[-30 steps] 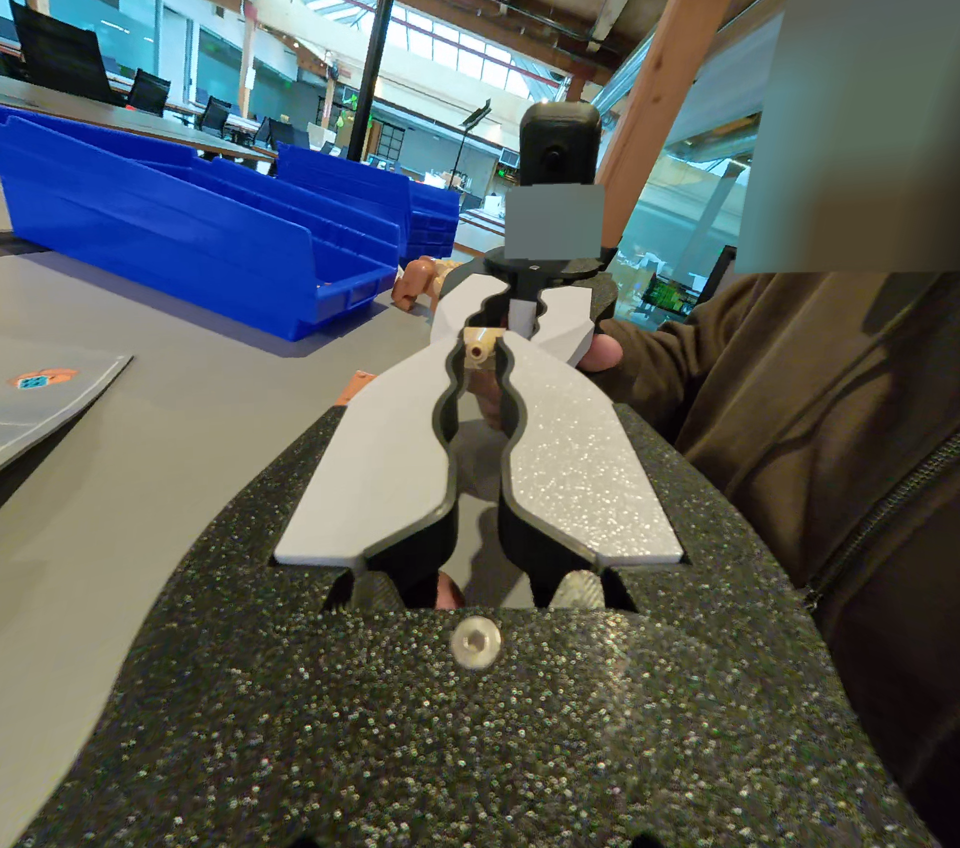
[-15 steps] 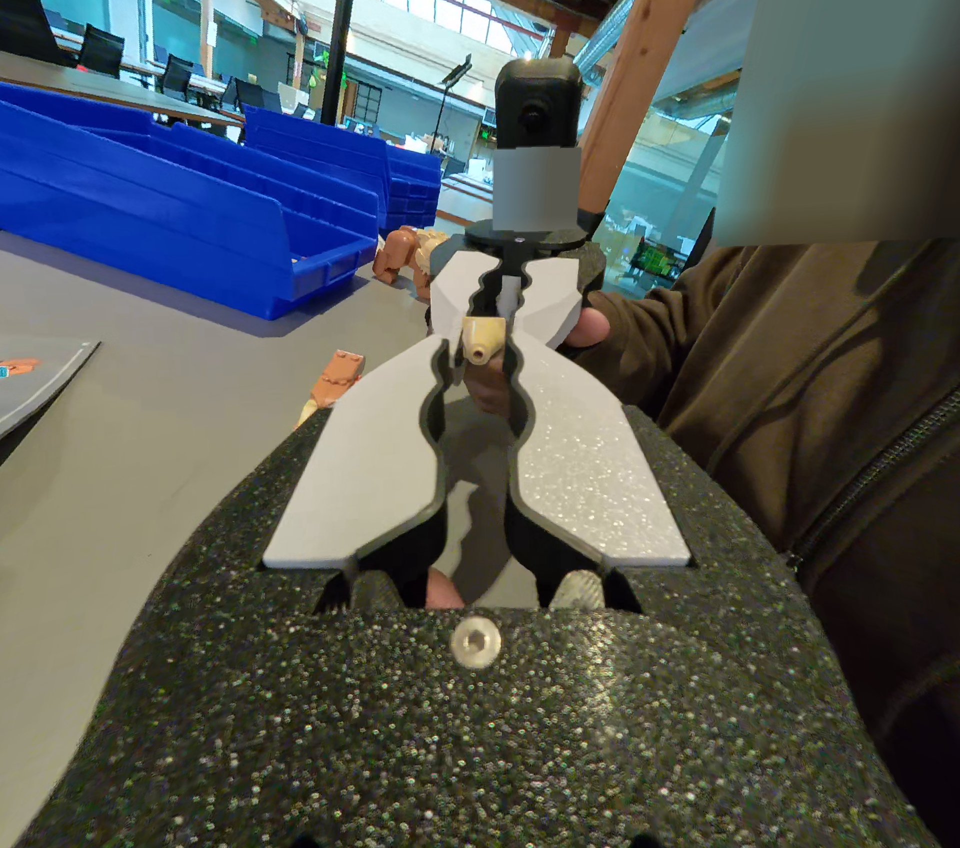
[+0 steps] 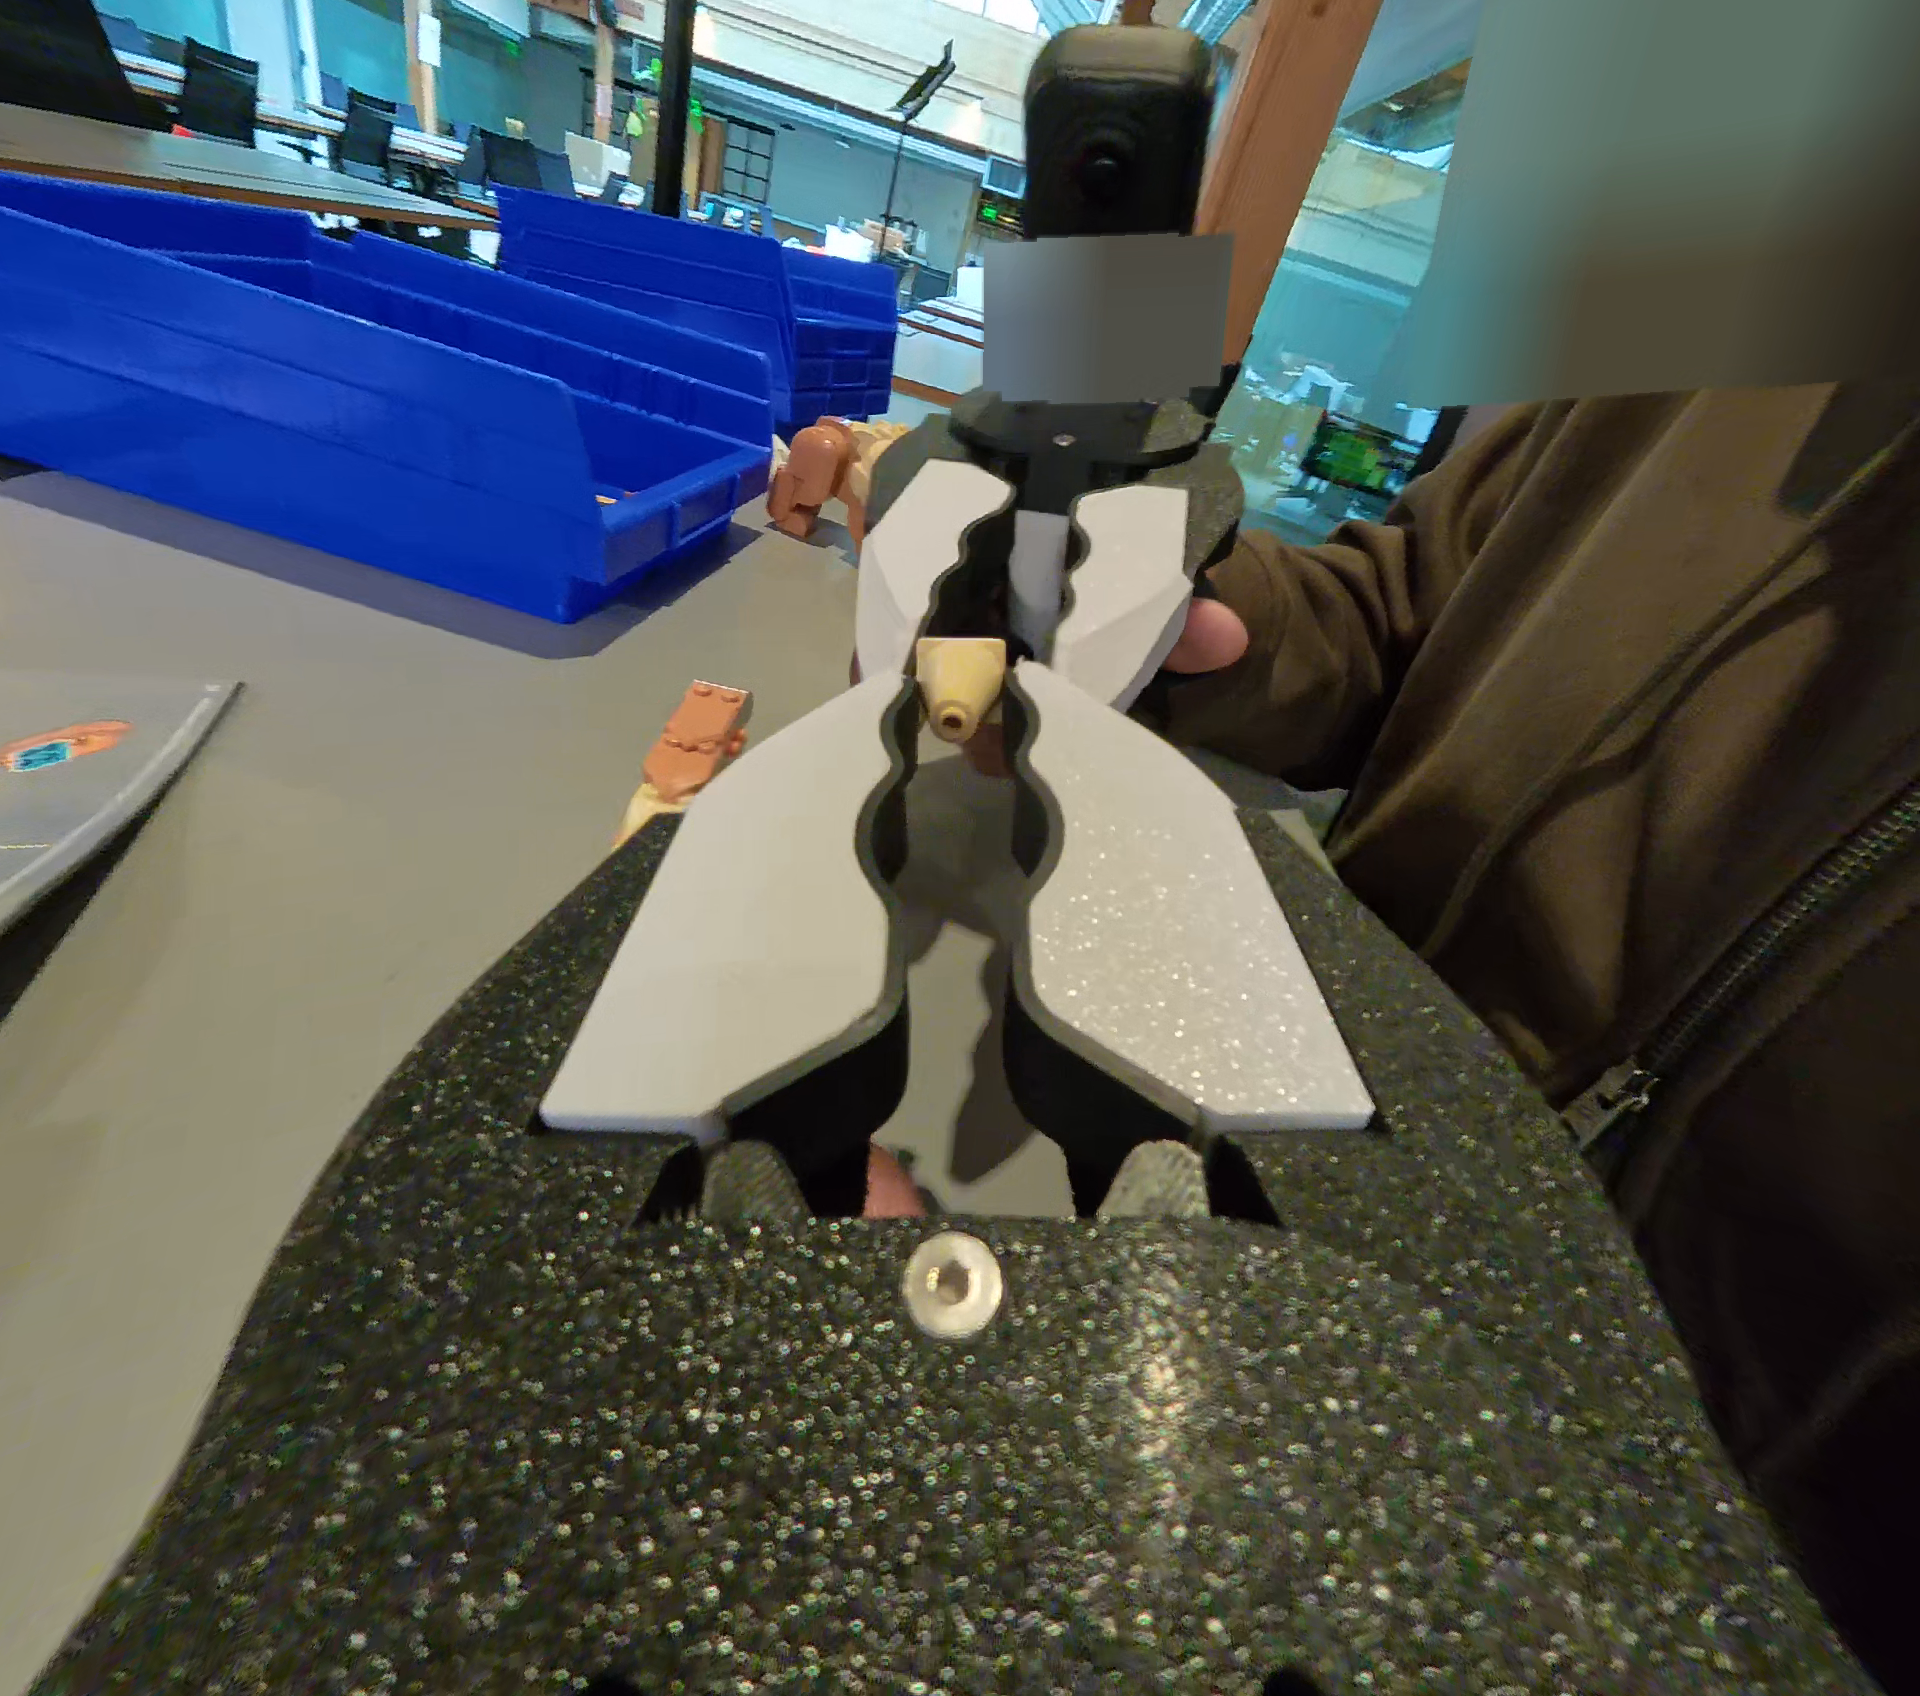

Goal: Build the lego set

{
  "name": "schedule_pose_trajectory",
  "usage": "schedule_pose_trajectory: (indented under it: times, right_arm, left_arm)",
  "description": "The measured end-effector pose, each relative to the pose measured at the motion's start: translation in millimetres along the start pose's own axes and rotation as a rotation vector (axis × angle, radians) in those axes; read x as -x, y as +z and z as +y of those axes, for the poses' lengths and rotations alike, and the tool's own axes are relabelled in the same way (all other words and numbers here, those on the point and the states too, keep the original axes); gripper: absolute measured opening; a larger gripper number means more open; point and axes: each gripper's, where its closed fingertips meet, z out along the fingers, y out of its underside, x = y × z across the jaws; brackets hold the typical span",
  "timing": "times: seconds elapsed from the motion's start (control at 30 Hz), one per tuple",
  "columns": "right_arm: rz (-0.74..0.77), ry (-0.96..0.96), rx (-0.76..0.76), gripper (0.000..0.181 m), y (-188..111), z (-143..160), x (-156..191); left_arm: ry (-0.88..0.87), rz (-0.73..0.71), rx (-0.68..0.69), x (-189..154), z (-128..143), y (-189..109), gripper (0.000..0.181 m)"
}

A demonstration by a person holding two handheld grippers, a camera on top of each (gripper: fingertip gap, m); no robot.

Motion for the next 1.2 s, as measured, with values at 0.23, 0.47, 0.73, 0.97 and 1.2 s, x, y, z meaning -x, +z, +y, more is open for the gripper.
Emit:
schedule_pose_trajectory:
  times: [0.23,0.47,0.73,0.97,1.2]
  right_arm:
    - [0.253,-0.215,0.114,0.047,-51.1,18.5,-52.8]
    - [0.226,-0.18,0.195,0.051,-61.6,49.7,-81.7]
    - [0.113,-0.203,0.276,0.044,-47.7,58.9,-86.3]
    - [0.056,-0.249,0.366,0.04,-38.6,70.9,-82.2]
    - [0.035,-0.255,0.394,0.038,-32.3,71.9,-86.0]
  left_arm:
    - [0.042,-0.097,0.05,18.7,2.9,-9.7,0.015]
    - [0.069,-0.103,0.137,27.9,11.5,-5.9,0.015]
    - [0.084,-0.085,0.243,39.4,21.9,-3.1,0.015]
    - [0.076,-0.072,0.284,49.2,24.8,-1.7,0.015]
    - [0.136,-0.049,0.184,41.2,11.7,-8.8,0.015]
